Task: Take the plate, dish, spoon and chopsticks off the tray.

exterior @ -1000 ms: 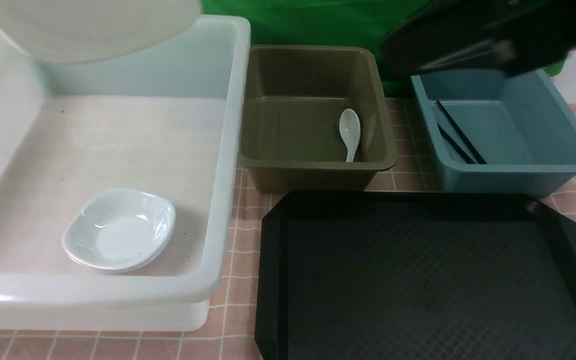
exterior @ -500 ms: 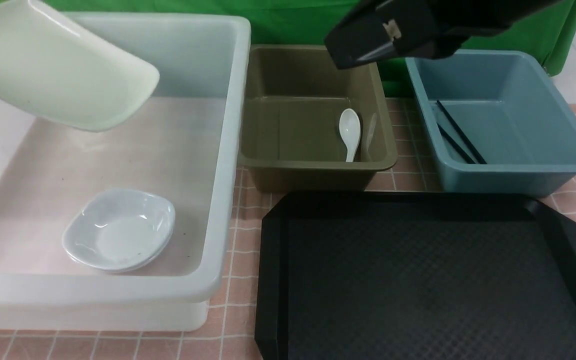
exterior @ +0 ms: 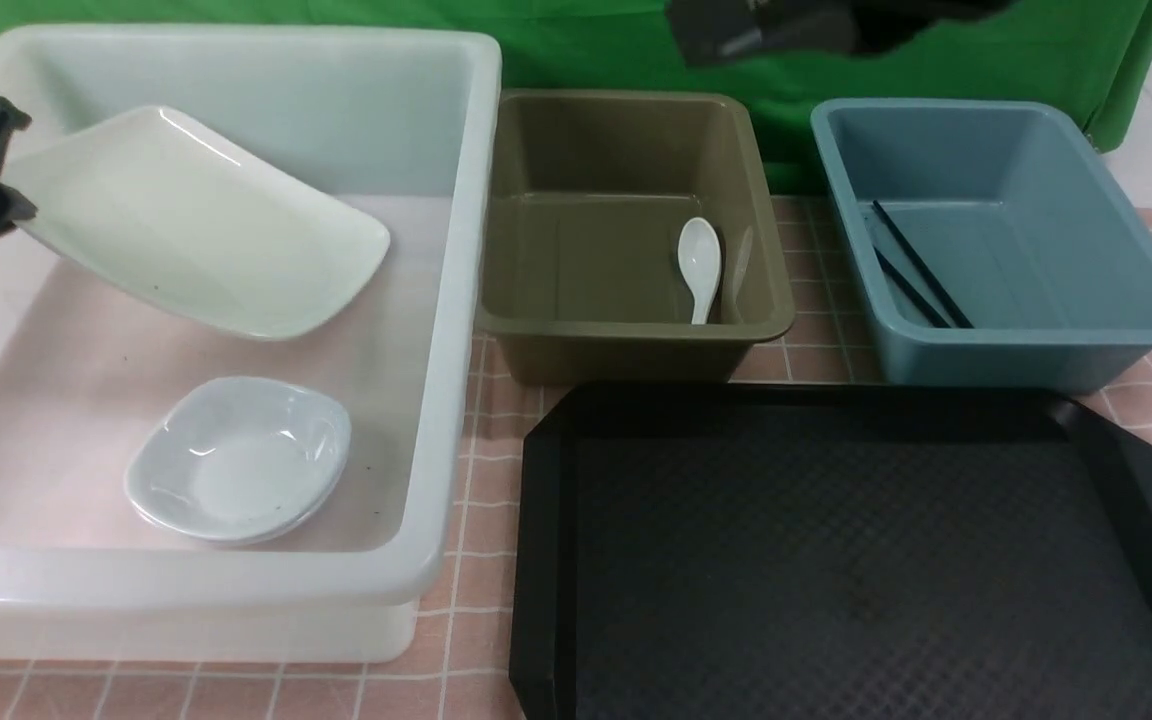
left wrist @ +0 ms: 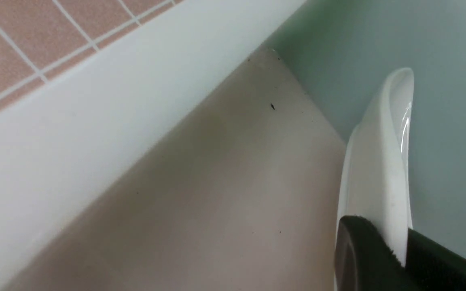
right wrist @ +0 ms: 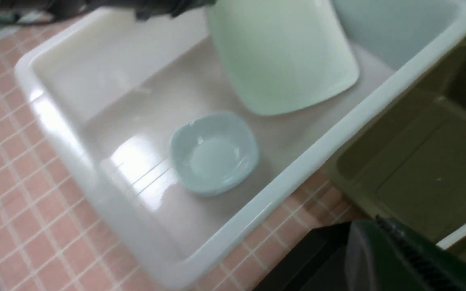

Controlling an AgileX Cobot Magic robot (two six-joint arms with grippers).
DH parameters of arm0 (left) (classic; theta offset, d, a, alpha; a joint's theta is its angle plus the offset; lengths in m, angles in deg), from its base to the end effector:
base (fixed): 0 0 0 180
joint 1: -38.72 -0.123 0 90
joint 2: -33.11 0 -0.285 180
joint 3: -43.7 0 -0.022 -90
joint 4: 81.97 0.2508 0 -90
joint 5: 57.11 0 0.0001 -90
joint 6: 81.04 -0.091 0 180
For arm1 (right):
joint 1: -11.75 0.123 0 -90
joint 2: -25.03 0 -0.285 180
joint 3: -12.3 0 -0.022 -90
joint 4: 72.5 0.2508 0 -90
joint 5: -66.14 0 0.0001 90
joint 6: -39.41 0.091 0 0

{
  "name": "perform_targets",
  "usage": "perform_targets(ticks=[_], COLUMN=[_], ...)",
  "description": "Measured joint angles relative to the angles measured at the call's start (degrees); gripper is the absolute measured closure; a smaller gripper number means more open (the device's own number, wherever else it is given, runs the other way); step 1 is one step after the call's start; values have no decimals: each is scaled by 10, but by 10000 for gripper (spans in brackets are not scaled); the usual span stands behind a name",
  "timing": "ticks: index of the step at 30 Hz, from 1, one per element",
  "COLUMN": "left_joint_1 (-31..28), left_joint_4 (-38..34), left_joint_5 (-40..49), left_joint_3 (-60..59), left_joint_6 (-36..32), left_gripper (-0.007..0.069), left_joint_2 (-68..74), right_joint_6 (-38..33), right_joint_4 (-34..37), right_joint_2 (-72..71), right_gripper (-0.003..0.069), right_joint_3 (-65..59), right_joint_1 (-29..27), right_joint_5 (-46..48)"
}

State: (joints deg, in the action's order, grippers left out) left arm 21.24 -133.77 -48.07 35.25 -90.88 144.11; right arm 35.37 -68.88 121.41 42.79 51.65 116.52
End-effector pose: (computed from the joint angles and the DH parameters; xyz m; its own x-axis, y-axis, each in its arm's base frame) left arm 0.3899 0.1109 0.2330 -0.2758 -0.7778 -0.5648 -0.5147 0.6158 -0.5966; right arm 0.2527 0.2171 0.4885 -0.3184 -0.3055 -0.8974 -0.6841 0.7294 -0.0056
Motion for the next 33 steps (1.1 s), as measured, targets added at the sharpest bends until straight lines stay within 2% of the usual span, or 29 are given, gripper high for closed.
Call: perform_targets(ticks=[3, 9, 20, 22, 24, 26, 28, 30, 32, 33], left_joint_1=[0, 0, 0, 0, 0, 0, 0, 3, 14, 23], left_joint_4=[25, 78, 173, 179, 185, 187, 184, 169, 145, 131], left_joint_5=[0, 8, 80, 94, 109, 123, 162, 206, 266, 297], left_joint_3=[0, 0, 0, 1, 1, 5, 23, 46, 79, 92], left_joint_6=[8, 33, 82, 84, 84, 80, 37, -14, -80, -118], left_gripper=[604, 553, 202, 155, 144, 146, 202, 314, 470, 524], left_joint_2=[1, 2, 27, 24, 17, 8, -17, -42, -77, -93], right_joint_6=[48, 68, 69, 69, 69, 69, 62, 51, 49, 48], right_joint_4=[-41, -52, -52, -52, -52, -52, -54, -68, -94, -114], right_joint_2=[9, 31, 35, 35, 35, 35, 35, 34, 28, 23], right_gripper=[629, 620, 594, 589, 589, 589, 589, 588, 587, 587], right_joint_3=[0, 0, 0, 0, 0, 2, 18, 39, 66, 81], right_joint_1=[0, 0, 0, 0, 0, 0, 0, 0, 0, 0], right_joint_5=[-32, -43, -27, -26, -25, -21, 1, 23, 49, 65])
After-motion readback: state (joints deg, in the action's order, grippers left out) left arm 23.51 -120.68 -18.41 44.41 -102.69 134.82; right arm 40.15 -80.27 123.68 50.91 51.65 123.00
